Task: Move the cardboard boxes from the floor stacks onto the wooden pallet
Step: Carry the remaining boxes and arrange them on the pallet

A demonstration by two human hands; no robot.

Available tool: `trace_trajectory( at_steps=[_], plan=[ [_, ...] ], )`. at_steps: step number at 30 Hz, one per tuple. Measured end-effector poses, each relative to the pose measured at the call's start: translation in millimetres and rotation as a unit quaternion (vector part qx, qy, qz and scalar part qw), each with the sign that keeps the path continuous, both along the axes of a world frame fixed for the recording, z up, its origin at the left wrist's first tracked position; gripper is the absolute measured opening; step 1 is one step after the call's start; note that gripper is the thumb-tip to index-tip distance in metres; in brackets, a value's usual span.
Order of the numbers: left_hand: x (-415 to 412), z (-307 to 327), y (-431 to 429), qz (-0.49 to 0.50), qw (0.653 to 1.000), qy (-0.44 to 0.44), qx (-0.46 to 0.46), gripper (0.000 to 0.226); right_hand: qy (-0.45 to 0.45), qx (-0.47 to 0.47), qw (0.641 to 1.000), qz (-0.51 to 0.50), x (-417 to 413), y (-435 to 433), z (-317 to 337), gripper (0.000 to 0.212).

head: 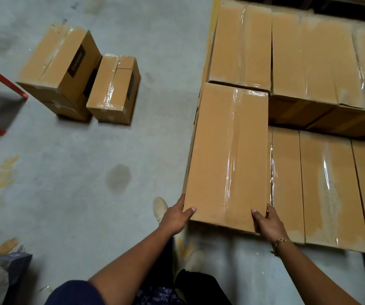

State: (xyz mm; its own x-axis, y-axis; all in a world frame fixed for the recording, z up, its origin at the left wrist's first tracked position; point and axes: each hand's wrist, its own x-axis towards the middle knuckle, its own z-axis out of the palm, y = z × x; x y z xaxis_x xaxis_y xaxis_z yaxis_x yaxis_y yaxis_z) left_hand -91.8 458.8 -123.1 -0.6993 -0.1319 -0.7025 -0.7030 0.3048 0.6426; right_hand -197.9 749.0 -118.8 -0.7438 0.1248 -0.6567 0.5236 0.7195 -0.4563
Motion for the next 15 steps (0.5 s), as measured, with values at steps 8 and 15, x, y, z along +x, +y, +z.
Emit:
trace_trajectory(
  at_steps=[8,15],
  plan=[
    [-5,7,-2,-0.032,0.999,-0.001,-0.009,0.066,0.003,0.005,1.0,0.029,-2,-3,6,0.071],
    [-8,35,-31,0.017,0.999,0.009,-0.044,0.084,0.092,0.064,0.985,0.134,-8,-26,36,0.084]
  ],
)
